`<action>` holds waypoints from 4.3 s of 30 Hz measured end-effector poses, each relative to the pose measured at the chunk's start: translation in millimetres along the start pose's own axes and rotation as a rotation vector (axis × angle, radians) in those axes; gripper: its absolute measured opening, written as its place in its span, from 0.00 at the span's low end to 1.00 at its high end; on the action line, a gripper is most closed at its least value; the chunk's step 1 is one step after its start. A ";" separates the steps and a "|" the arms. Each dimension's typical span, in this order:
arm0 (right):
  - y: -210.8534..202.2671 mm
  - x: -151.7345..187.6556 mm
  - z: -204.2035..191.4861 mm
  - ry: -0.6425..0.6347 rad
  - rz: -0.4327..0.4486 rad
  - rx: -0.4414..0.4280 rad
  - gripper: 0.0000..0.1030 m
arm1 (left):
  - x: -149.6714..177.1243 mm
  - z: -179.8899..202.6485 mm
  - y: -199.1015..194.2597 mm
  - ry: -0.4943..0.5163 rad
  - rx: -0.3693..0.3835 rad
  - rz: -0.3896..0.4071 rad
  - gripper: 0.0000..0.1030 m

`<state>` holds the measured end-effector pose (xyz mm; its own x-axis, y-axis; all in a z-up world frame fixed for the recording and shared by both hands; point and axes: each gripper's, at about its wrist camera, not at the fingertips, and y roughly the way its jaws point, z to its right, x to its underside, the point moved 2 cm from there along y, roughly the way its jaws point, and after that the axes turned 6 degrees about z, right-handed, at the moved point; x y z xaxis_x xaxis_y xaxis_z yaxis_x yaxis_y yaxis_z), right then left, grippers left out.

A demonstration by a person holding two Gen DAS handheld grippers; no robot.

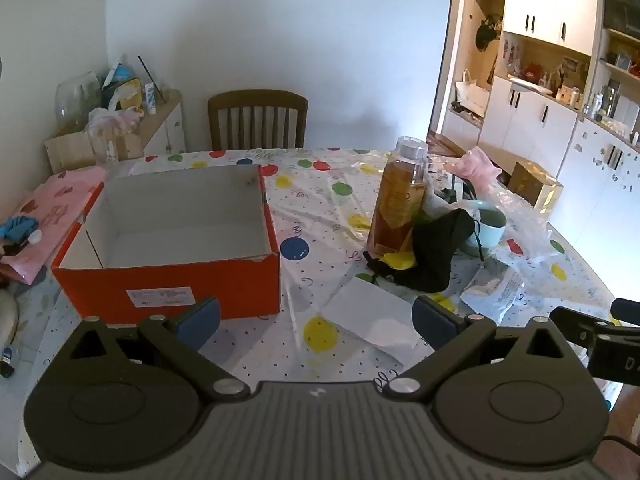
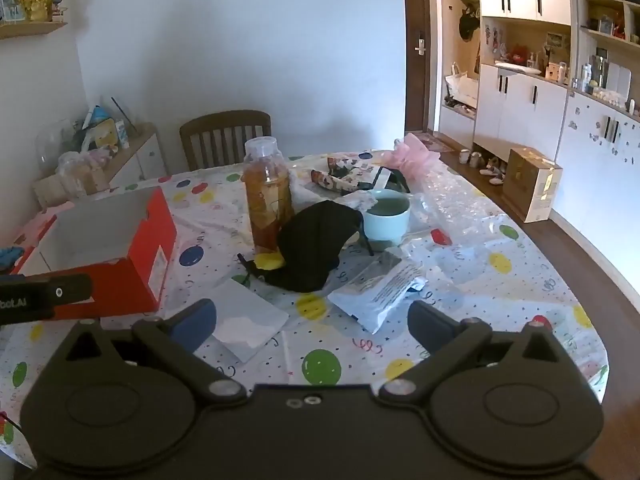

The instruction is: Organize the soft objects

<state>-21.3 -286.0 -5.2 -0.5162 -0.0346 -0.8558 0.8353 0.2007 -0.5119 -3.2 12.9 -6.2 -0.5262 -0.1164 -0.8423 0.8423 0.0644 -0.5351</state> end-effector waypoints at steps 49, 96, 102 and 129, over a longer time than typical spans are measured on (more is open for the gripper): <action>-3.4 -29.5 9.4 -0.015 0.064 0.018 0.97 | -30.1 13.1 1.9 -0.032 0.108 0.021 1.00; 122.1 -40.2 116.8 -0.125 -0.063 -0.137 0.91 | -1.9 85.1 131.2 -0.020 -0.047 -0.193 1.00; 165.9 -31.0 126.2 -0.186 -0.142 -0.200 0.91 | 28.4 93.4 174.9 -0.062 -0.080 -0.348 1.00; 246.5 -8.4 146.1 0.159 -0.449 -0.229 0.82 | 41.9 85.3 246.4 -0.371 -0.330 -0.486 0.98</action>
<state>216.6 -379.3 -135.2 -0.8510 -0.0215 -0.5247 0.4711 0.4099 -0.7810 192.2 -60.6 -167.9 -0.7105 -0.5360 -0.4560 0.4111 0.2098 -0.8871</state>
